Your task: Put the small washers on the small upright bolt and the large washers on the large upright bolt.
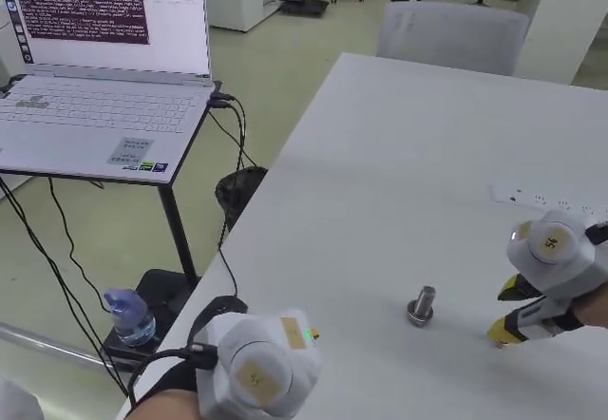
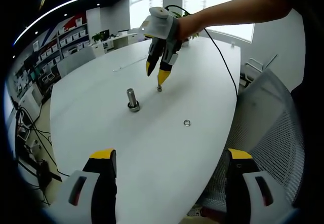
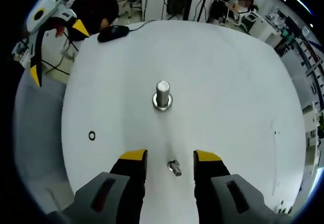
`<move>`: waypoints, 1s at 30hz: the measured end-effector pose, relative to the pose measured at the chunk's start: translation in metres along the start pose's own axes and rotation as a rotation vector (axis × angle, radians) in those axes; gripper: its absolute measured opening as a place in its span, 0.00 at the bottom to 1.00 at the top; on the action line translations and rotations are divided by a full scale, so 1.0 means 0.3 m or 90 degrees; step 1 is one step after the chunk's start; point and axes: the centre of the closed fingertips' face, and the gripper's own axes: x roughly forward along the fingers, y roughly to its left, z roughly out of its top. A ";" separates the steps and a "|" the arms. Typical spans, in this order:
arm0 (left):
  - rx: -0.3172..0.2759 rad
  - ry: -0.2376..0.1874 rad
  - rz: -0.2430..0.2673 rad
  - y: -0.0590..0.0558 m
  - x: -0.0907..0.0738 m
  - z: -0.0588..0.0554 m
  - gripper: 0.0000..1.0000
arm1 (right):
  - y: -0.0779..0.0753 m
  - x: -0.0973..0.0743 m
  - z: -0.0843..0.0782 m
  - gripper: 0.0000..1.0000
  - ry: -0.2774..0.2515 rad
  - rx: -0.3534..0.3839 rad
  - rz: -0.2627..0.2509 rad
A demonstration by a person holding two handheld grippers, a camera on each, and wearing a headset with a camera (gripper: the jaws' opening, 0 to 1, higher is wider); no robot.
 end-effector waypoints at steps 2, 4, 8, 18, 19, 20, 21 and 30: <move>0.000 -0.002 0.002 0.001 0.000 0.002 0.92 | 0.002 0.001 0.004 0.39 -0.005 -0.006 0.002; 0.001 -0.001 0.002 0.000 0.001 0.001 0.92 | 0.015 -0.008 0.017 0.40 -0.015 -0.017 0.003; 0.004 0.003 -0.004 -0.006 0.001 -0.004 0.94 | 0.043 -0.029 0.032 0.40 -0.026 -0.027 0.004; 0.006 0.003 -0.007 -0.004 0.002 -0.001 0.97 | 0.135 -0.025 0.038 0.41 -0.049 -0.043 0.028; 0.007 0.002 -0.007 -0.003 0.003 0.000 0.97 | 0.149 -0.025 0.041 0.41 -0.053 -0.044 0.032; 0.006 0.001 -0.007 -0.003 0.004 0.001 0.97 | 0.167 -0.023 0.042 0.41 -0.053 -0.049 0.034; 0.005 0.000 -0.007 -0.002 0.004 0.002 0.98 | 0.178 -0.020 0.040 0.41 -0.050 -0.053 0.037; 0.003 0.002 -0.004 0.004 -0.001 -0.008 0.99 | 0.271 -0.002 0.063 0.41 -0.053 -0.070 0.054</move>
